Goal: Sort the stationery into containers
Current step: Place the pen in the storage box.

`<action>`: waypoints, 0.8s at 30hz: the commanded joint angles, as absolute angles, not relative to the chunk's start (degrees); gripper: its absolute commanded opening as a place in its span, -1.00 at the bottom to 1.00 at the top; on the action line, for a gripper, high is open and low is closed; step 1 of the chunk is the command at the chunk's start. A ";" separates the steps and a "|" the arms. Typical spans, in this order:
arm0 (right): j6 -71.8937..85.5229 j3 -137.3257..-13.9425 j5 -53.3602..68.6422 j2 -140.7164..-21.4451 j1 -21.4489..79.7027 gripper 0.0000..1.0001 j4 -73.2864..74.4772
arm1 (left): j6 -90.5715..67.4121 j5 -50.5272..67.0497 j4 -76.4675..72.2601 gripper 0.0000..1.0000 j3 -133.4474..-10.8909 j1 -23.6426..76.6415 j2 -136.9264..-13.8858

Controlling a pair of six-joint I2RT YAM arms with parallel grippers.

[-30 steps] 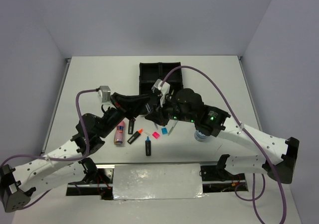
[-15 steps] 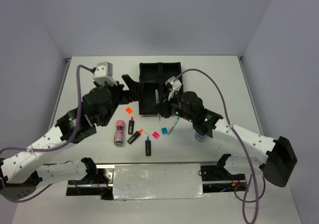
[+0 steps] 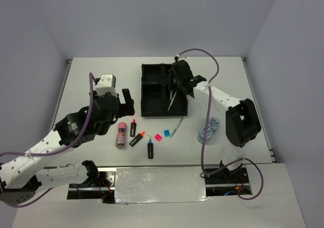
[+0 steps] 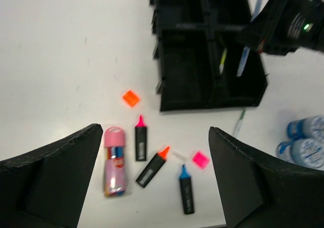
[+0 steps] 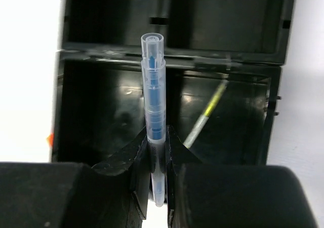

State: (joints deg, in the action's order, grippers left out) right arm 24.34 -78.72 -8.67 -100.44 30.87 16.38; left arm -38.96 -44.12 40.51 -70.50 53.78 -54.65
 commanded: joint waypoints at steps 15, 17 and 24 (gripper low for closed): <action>42.44 -76.20 -13.71 -102.04 28.83 -0.64 21.09 | -37.79 -42.89 46.58 0.99 -63.37 53.44 -48.43; 44.11 -74.81 -12.84 -101.87 28.39 -0.63 20.92 | -37.71 -42.54 46.49 0.99 -63.11 53.44 -48.25; 44.83 -75.23 -11.87 -103.27 28.13 -0.40 20.12 | -36.91 -41.48 45.88 0.99 -62.58 53.44 -47.81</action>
State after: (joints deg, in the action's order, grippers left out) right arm 43.66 -73.82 -11.57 -103.46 28.45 20.60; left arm -38.79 -41.85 47.07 -62.46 53.67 -48.58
